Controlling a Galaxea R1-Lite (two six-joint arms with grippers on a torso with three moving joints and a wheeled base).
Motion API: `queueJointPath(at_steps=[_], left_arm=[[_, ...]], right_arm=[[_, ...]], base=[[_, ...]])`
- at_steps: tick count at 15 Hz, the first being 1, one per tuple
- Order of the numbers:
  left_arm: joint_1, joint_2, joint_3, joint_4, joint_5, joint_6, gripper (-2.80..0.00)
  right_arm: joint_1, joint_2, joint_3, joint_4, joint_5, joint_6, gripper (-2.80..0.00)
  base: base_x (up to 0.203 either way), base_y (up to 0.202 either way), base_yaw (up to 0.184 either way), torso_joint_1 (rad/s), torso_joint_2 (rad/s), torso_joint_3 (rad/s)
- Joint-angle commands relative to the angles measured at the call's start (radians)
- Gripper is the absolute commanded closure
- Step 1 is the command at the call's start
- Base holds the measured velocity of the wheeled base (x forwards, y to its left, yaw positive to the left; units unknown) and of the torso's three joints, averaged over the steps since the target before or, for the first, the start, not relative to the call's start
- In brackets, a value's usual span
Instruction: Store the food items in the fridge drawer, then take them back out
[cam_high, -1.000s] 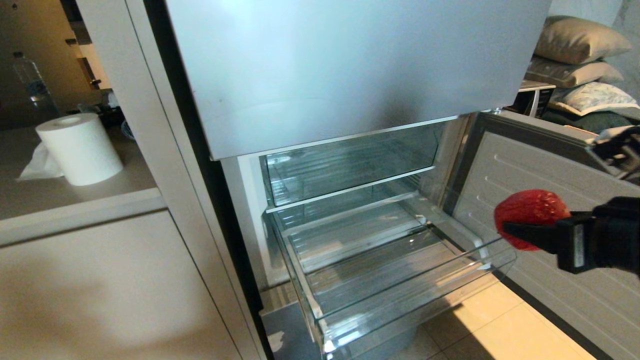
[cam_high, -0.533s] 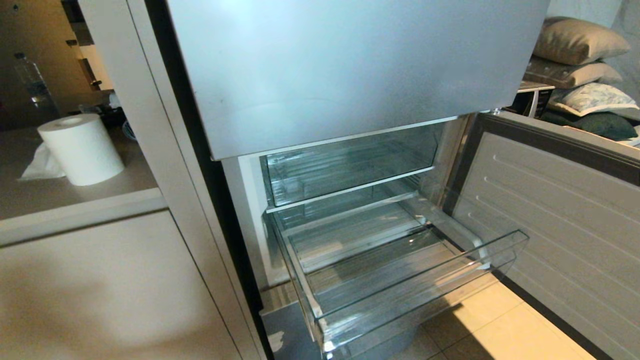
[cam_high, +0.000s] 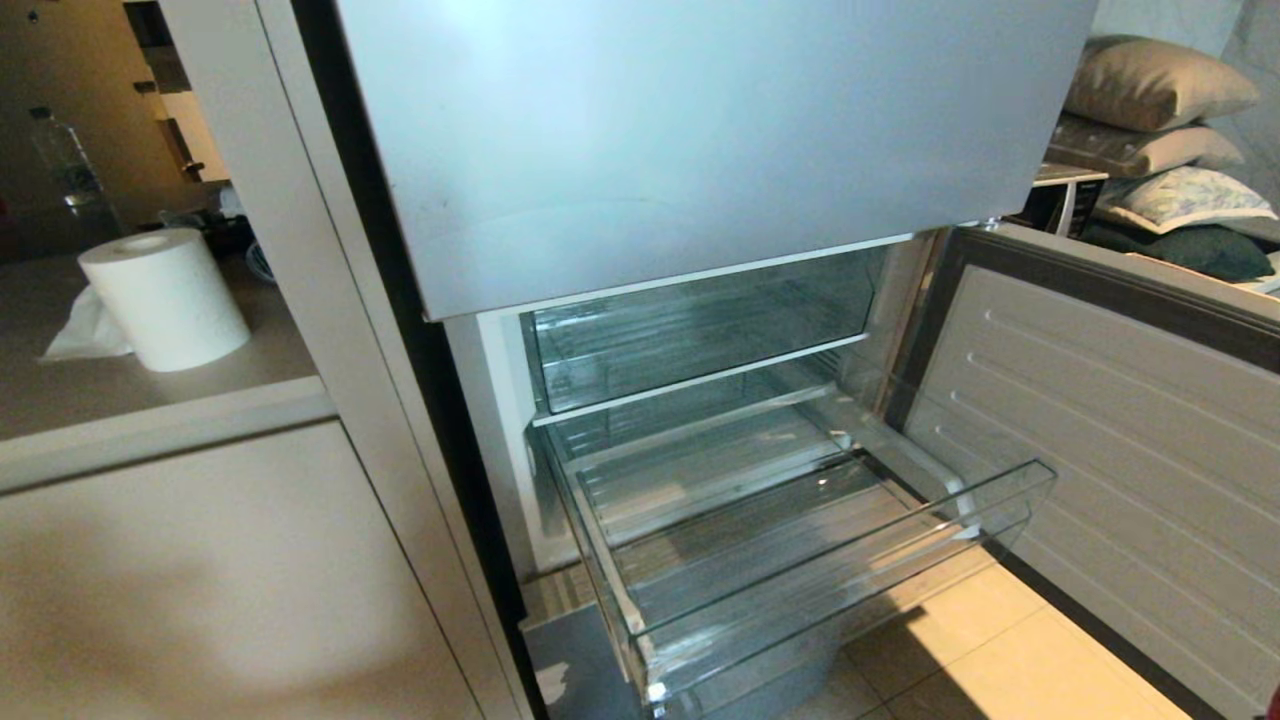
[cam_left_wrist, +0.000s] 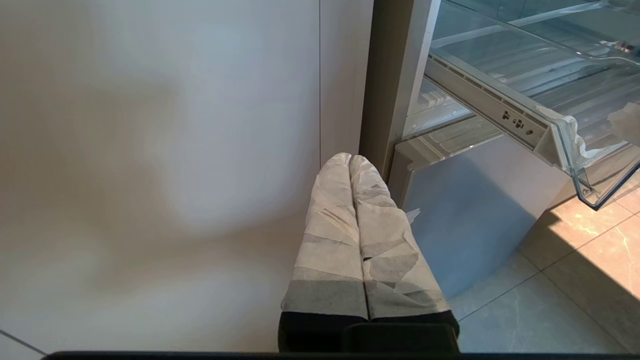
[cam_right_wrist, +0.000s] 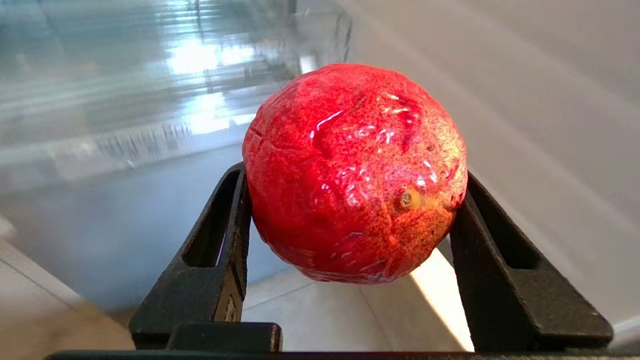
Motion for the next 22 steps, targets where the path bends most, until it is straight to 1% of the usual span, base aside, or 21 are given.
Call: queueJointPath(at_steps=[1, 3, 4, 5, 7, 19, 22], left_arm=[[0.001, 0.0, 0.0, 0.0, 0.0, 0.0, 0.0], [0.001, 0.0, 0.0, 0.0, -0.001, 0.0, 0.0], [0.001, 0.0, 0.001, 0.0, -0.001, 0.0, 0.0], [0.001, 0.0, 0.0, 0.0, 0.0, 0.0, 0.0], [0.001, 0.0, 0.0, 0.0, 0.0, 0.0, 0.0], [0.001, 0.0, 0.0, 0.0, -0.001, 0.0, 0.0], [0.001, 0.0, 0.001, 0.0, 0.0, 0.0, 0.0]], right_arm=[[-0.018, -0.118, 0.082, -0.004, 0.025, -0.014, 0.0], [-0.02, -0.22, 0.081, 0.055, 0.035, -0.029, 0.0], [-0.02, -0.224, 0.083, 0.071, 0.038, -0.006, 0.0], [-0.02, -0.224, 0.083, 0.073, 0.033, 0.017, 0.0], [-0.02, -0.224, 0.083, 0.071, 0.034, 0.029, 0.0], [-0.019, -0.224, 0.083, 0.075, 0.034, 0.019, 0.0], [-0.019, -0.224, 0.083, 0.075, 0.034, 0.017, 0.0]], base=[[0.0, 0.0, 0.0, 0.0, 0.0, 0.0], [0.0, 0.0, 0.0, 0.0, 0.0, 0.0], [0.0, 0.0, 0.0, 0.0, 0.0, 0.0], [0.0, 0.0, 0.0, 0.0, 0.0, 0.0], [0.0, 0.0, 0.0, 0.0, 0.0, 0.0], [0.0, 0.0, 0.0, 0.0, 0.0, 0.0], [0.003, 0.009, -0.132, 0.004, 0.0, 0.0]])
